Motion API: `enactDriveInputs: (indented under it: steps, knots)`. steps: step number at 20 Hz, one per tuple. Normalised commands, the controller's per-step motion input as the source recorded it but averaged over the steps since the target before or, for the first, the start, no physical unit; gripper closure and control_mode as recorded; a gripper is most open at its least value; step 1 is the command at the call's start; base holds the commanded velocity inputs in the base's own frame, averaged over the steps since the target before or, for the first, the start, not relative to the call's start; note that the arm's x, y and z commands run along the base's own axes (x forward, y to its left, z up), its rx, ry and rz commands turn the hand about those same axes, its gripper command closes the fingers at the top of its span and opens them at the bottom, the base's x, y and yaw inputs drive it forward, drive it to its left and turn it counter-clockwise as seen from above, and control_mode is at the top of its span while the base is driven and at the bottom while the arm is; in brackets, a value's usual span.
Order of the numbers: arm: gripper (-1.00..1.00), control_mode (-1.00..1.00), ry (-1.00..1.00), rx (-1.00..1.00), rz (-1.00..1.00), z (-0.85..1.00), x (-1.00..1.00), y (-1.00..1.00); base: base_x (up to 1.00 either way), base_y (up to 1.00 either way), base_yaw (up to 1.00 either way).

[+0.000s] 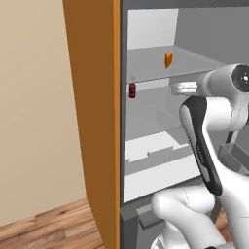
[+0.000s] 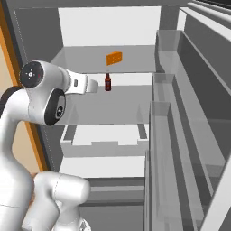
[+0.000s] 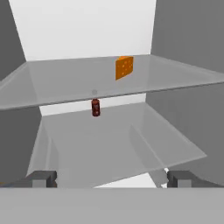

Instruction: Pick the cheese from the fridge and the cheese grater from the cabinet and place them next to the salad bowl.

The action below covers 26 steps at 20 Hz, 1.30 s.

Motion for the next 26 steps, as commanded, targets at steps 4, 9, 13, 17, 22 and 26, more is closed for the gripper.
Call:
enactDriveInputs:
  steps: [4,9,13,17,22,26]
  knots:
    - [-1.00,-1.00,-0.18,-0.01,0.02,0.58,0.23,-0.01,0.00,0.00,0.00]
    - [-1.00,-1.00,-0.15,-0.03,-0.03,0.47,0.23,0.00,0.00,0.00,0.00]
    - [-1.00,-1.00,-0.07,-0.03,-0.12,0.28,0.27,0.00,0.00,0.00,0.00]
    - [-1.00,-1.00,-0.06,-0.04,-0.14,0.14,0.33,0.00,0.00,0.00,0.00]
    - [-1.00,-1.00,0.03,0.00,-0.04,0.06,0.40,-0.01,0.00,0.00,0.00]
    - [-1.00,-1.00,0.05,0.01,0.00,0.02,0.26,-0.19,0.00,0.00,0.00]
